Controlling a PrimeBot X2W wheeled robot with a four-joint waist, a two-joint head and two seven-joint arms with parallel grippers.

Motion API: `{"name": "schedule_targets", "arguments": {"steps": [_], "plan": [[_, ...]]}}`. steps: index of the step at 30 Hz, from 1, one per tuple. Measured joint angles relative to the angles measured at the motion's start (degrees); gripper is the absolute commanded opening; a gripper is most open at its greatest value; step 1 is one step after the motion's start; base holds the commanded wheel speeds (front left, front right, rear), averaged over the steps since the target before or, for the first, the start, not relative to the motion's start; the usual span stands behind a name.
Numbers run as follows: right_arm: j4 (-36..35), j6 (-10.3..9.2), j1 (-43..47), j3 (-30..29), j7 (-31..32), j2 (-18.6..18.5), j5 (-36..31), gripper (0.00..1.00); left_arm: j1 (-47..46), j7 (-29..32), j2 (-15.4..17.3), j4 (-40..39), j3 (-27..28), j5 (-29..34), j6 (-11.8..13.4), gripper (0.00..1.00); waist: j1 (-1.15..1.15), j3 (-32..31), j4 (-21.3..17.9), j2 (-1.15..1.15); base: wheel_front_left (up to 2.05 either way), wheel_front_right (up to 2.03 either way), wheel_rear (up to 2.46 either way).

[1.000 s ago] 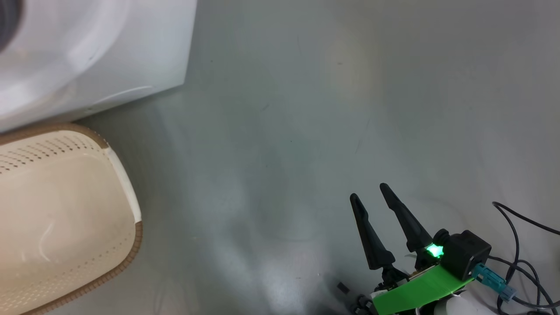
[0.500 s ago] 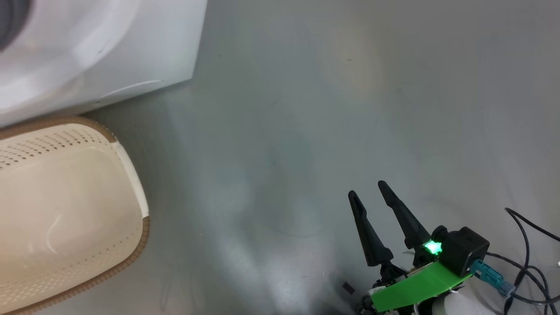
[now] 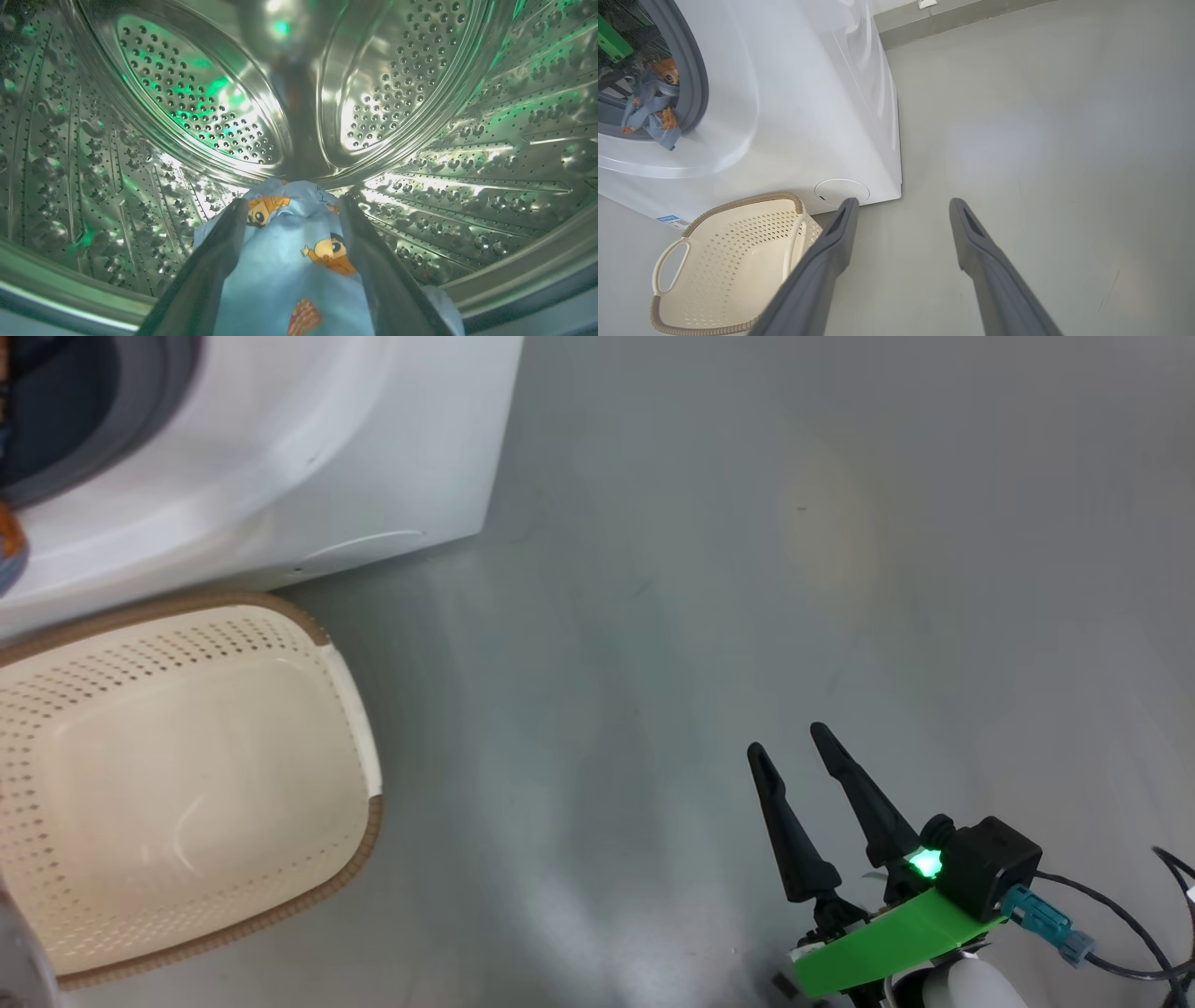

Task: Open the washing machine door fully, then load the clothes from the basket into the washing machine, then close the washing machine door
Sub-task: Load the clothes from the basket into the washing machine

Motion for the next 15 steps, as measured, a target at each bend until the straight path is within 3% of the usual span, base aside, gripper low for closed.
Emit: {"name": "schedule_targets", "arguments": {"steps": [8, 15], "plan": [[0.7, 0.00, -0.1, -1.0, 0.0, 0.0, -0.1, 1.00, 3.8, 0.0, -2.2, -0.4, -0.3, -1.8, -1.5, 1.00, 0.00, -1.6, 2.9, 0.00, 0.00, 0.00, 0.00], [0.5, 0.00, -0.4, -4.1, 0.0, -0.2, -0.8, 1.00, 13.7, 0.0, -5.9, -9.3, -1.2, -3.0, -4.2, 1.00, 0.01, -2.2, 6.0, 0.00, 0.00, 0.00, 0.00]]}}
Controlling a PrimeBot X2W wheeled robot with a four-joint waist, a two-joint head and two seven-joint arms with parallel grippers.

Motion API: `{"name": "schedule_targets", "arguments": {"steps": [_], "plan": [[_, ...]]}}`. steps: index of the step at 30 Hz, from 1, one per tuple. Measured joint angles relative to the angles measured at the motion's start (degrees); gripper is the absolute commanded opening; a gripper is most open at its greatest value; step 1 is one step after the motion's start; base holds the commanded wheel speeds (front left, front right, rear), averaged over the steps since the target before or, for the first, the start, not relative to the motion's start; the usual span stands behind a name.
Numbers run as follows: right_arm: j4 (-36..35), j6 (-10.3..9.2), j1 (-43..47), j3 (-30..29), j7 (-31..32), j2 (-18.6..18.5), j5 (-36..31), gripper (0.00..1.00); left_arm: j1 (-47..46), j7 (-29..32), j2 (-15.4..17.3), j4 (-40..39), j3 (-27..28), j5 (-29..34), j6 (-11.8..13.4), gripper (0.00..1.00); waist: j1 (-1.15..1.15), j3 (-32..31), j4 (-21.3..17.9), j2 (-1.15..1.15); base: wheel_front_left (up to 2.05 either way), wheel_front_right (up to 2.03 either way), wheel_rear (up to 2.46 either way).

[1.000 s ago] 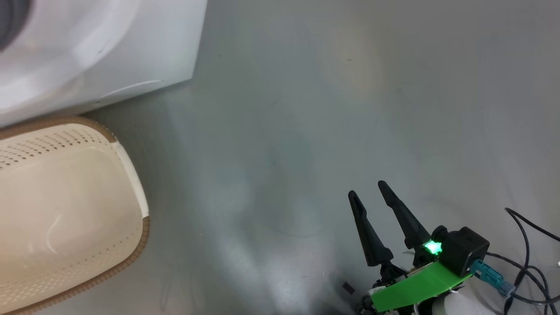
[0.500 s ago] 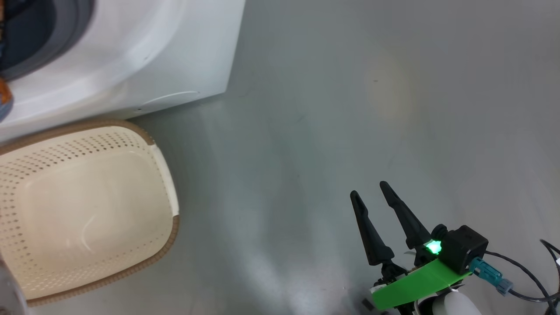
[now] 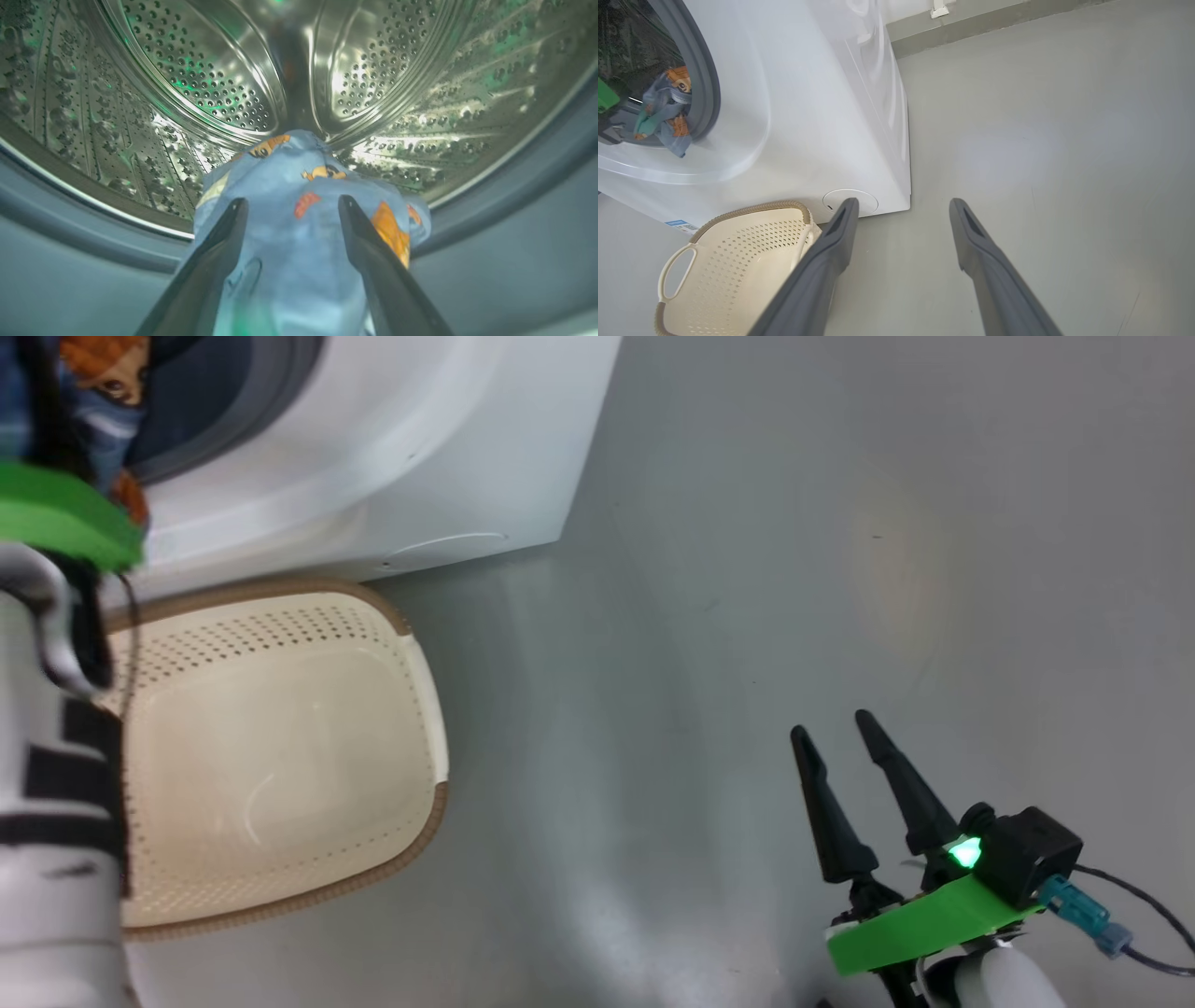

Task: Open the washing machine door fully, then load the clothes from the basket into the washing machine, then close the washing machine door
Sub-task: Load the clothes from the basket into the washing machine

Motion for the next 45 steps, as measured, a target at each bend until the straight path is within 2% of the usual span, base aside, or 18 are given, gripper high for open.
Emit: {"name": "schedule_targets", "arguments": {"steps": [4, 13, 21, 34, 45], "plan": [[-0.7, 0.00, -1.1, -2.0, 0.0, -0.1, -1.7, 1.00, 7.4, 0.0, -2.1, -6.5, -0.9, -0.2, -0.9, 1.00, 0.00, -0.2, 1.8, 0.00, 0.00, 0.00, 0.00], [-2.0, 0.00, -1.8, -5.8, 0.0, -0.2, -4.1, 1.00, 26.3, 0.0, -5.2, -22.9, -1.9, -0.9, -0.7, 1.00, 0.00, -0.6, 6.3, 0.00, 0.00, 0.00, 0.00], [-2.2, 0.00, -1.8, -6.4, 0.0, -1.2, -5.5, 1.00, 38.6, 0.0, -6.0, -33.4, -3.3, -0.9, 1.3, 1.00, 0.00, -2.0, 8.7, 0.00, 0.00, 0.00, 0.00], [-2.0, 0.00, -0.6, -7.1, 0.0, -2.3, -5.7, 1.00, 52.3, 1.7, -7.1, -43.1, -8.0, -2.1, 3.9, 1.00, -0.01, -6.5, 11.2, 0.00, 0.00, 0.00, 0.00], [-2.0, 0.00, 0.9, -7.2, 0.0, -2.4, -5.7, 1.00, 55.3, 2.7, -7.1, -46.4, -9.0, -2.9, 5.4, 1.00, 0.00, -7.9, 12.8, 0.00, 0.00, 0.00, 0.00]]}}
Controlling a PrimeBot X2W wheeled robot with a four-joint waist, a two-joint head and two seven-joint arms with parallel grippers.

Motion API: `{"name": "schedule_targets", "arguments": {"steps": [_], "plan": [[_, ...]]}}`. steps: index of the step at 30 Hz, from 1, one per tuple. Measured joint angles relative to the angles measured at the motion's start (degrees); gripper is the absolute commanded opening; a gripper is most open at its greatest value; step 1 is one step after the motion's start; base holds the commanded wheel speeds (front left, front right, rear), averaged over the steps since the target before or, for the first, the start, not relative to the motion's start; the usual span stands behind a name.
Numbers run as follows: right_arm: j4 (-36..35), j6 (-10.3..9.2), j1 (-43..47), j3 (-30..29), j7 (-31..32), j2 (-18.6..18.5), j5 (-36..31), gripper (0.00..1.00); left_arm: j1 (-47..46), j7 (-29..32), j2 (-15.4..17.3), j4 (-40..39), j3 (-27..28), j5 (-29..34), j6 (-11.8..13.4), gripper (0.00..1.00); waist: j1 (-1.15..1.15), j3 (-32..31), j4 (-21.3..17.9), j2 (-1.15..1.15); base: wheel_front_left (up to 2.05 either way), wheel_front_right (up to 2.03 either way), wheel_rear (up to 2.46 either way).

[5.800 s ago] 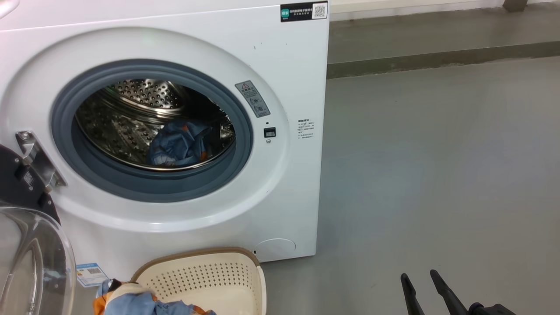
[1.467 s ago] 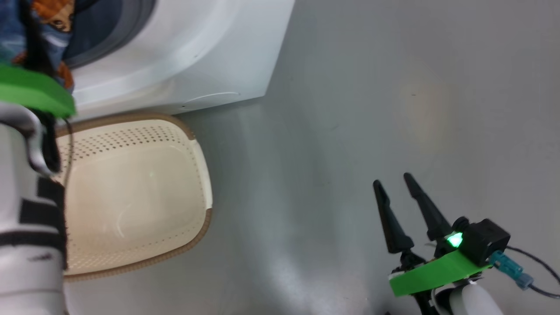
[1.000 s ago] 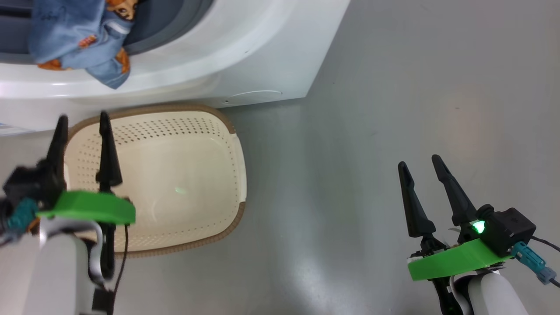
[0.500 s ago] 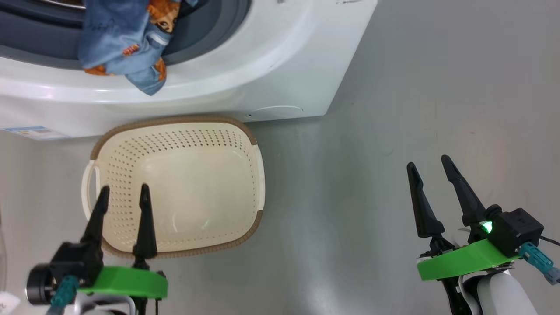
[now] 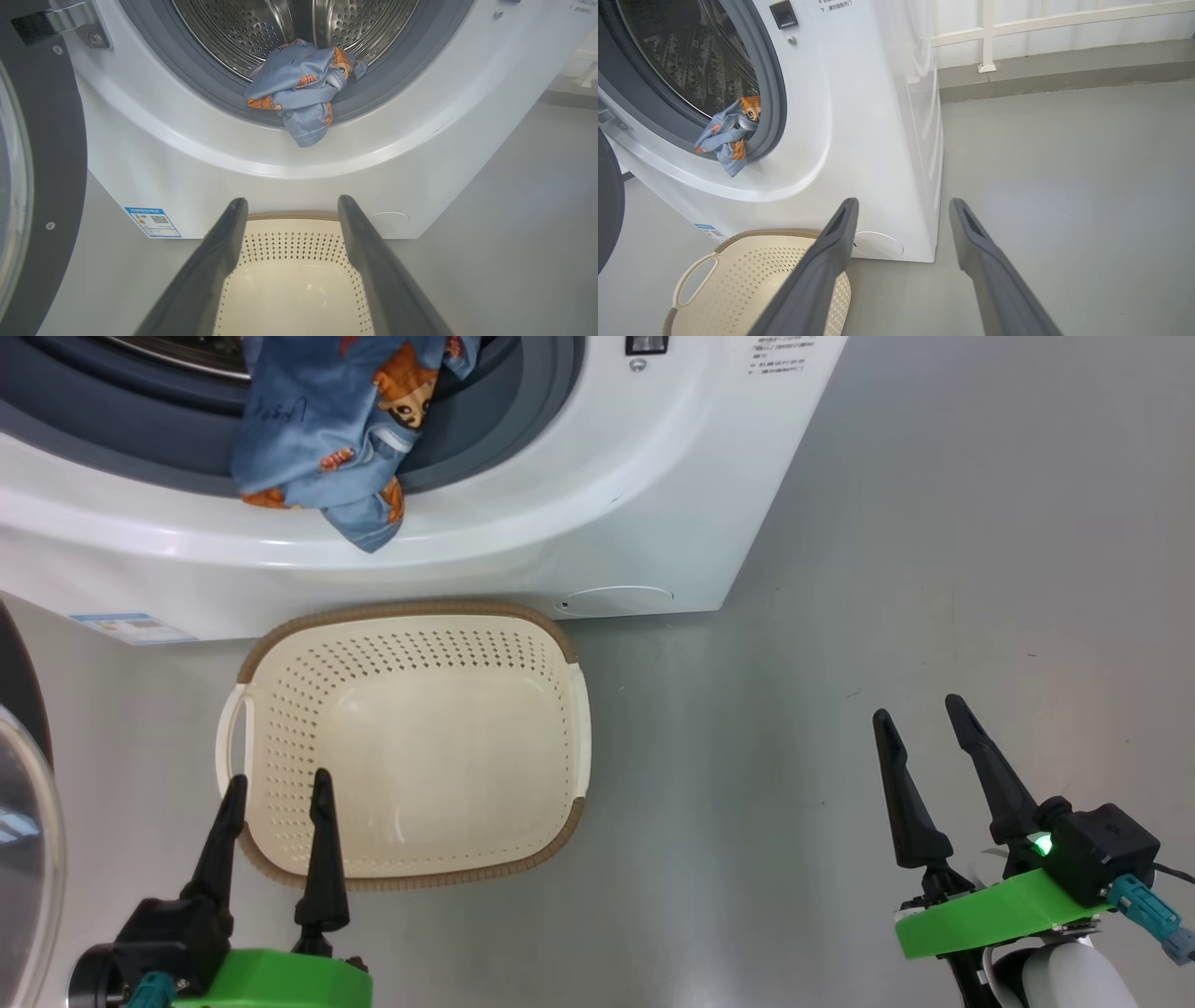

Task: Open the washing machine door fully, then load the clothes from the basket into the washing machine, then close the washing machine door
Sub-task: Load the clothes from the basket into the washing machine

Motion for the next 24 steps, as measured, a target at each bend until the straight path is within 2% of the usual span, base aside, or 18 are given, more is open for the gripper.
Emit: {"name": "schedule_targets", "arguments": {"steps": [14, 18, 24], "plan": [[0.0, 0.00, 0.0, 0.5, 0.0, 0.5, 0.0, 1.00, -1.5, 0.4, 0.6, 0.4, -0.2, -0.5, 0.1, 1.00, 0.00, 0.6, -2.2, 0.00, 0.00, 0.00, 0.00], [0.0, 0.00, -0.1, 0.5, 0.0, 0.9, 0.0, 1.00, -6.8, 1.0, 1.8, 2.7, -0.2, -1.0, -0.9, 1.00, 0.01, 1.2, -3.3, 0.00, 0.00, 0.00, 0.00], [0.0, 0.00, -0.3, 0.8, 0.0, 1.3, 0.1, 1.00, -17.6, 5.1, 4.2, 8.1, 0.4, -1.7, -2.2, 1.00, 0.01, 2.3, -5.3, 0.00, 0.00, 0.00, 0.00]]}}
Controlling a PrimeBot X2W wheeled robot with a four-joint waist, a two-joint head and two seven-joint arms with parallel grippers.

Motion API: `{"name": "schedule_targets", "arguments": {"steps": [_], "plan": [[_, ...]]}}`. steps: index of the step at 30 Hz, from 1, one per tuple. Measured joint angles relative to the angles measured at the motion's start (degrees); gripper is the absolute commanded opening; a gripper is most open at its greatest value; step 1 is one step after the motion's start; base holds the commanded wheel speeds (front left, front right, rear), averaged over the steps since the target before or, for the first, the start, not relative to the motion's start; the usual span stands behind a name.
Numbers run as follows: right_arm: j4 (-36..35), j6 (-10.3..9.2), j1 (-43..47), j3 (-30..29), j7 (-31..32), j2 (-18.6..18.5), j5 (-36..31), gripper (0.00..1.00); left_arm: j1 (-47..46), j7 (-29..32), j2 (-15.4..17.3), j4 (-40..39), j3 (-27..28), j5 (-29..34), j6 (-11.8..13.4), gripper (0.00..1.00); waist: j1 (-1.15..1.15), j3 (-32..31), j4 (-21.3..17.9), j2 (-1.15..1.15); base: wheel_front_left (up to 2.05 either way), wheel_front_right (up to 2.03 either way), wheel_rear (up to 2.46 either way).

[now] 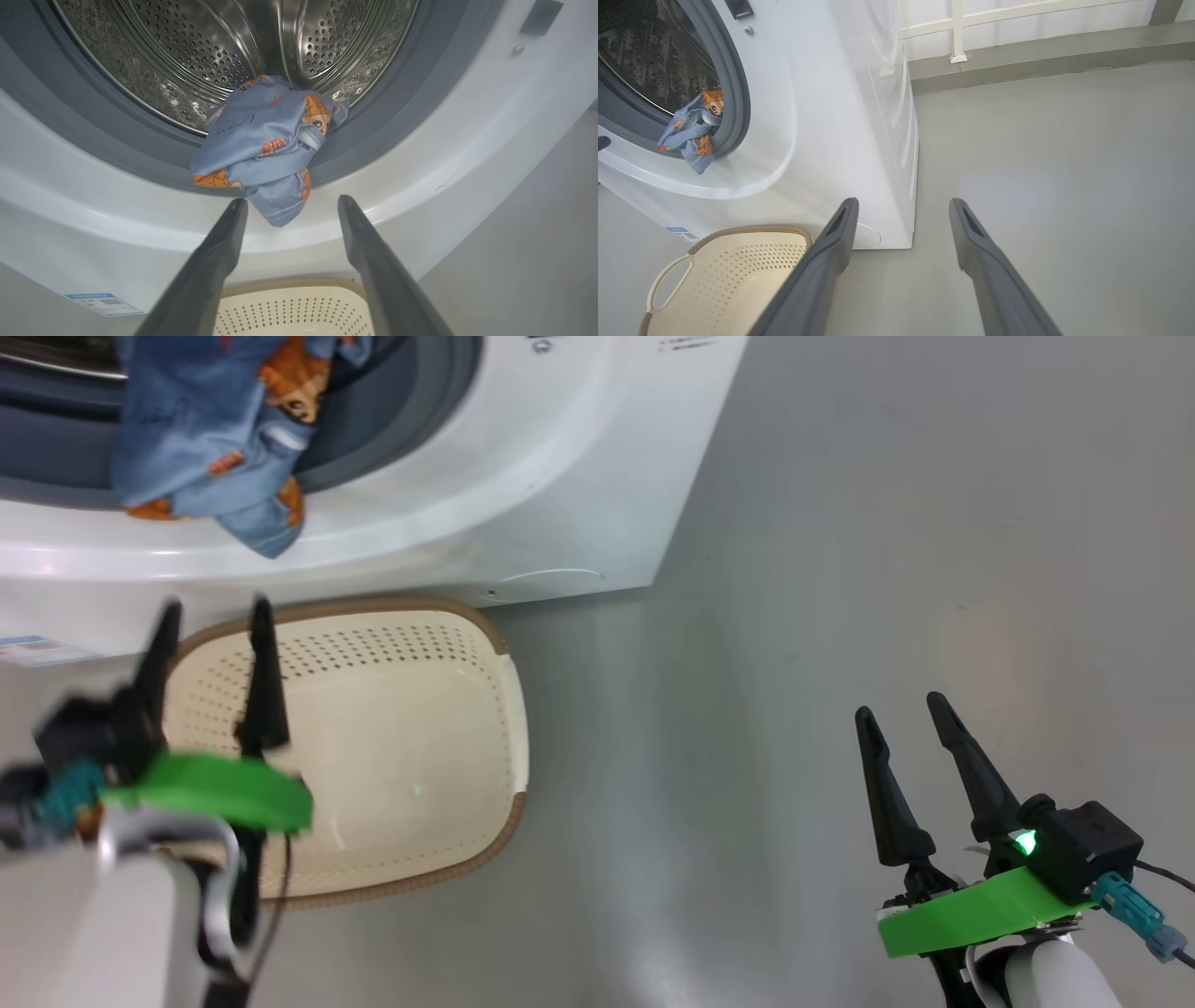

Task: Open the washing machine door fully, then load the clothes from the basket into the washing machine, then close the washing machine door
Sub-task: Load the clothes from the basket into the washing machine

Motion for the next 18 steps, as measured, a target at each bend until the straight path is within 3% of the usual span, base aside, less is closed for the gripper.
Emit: {"name": "schedule_targets", "arguments": {"steps": [11, 18], "plan": [[0.3, 0.00, -0.4, 1.5, 0.0, 0.5, 0.4, 1.00, -20.8, 11.1, 4.8, 11.7, -0.1, -0.3, -2.0, 1.00, 0.00, 2.7, -3.9, 0.00, 0.00, 0.00, 0.00], [0.4, 0.00, -0.4, 2.1, 0.0, 0.6, 0.9, 1.00, -28.1, 13.5, 6.0, 19.8, -1.4, 0.9, -2.2, 1.00, 0.00, 3.6, -5.8, 0.00, 0.00, 0.00, 0.00]]}}
